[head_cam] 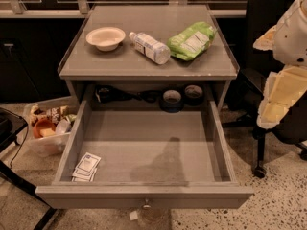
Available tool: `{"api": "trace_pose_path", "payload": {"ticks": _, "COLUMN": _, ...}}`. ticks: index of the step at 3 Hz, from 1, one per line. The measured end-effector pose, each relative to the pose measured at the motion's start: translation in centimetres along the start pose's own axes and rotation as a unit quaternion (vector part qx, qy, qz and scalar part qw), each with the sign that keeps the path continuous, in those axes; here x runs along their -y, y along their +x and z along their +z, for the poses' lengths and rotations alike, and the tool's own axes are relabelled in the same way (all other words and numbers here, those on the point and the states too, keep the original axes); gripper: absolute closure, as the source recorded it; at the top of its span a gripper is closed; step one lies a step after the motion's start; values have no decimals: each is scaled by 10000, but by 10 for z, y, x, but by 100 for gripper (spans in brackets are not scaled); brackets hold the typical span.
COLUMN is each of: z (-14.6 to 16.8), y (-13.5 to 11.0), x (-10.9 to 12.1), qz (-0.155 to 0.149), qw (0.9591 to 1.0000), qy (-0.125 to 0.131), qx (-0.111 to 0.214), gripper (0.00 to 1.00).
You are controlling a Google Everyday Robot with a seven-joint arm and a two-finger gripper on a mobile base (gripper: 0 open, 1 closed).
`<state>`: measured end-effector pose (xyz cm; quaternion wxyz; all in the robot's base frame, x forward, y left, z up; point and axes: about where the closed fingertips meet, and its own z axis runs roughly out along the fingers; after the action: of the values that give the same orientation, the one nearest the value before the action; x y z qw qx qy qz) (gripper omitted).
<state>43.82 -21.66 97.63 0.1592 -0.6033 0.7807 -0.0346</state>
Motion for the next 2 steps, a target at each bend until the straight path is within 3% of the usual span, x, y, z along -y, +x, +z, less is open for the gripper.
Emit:
{"api": "trace_pose_path", "payload": {"ticks": 1, "z": 0, "y": 0, "x": 0, "qz": 1, "qw": 10000, "qy": 0, "qx": 0, "gripper": 0}}
{"api": "trace_pose_path", "payload": {"ticks": 2, "z": 8, "y": -10, "x": 24, "qz": 380, "qw": 9990, "qy": 165, "qx": 150, "gripper": 0}}
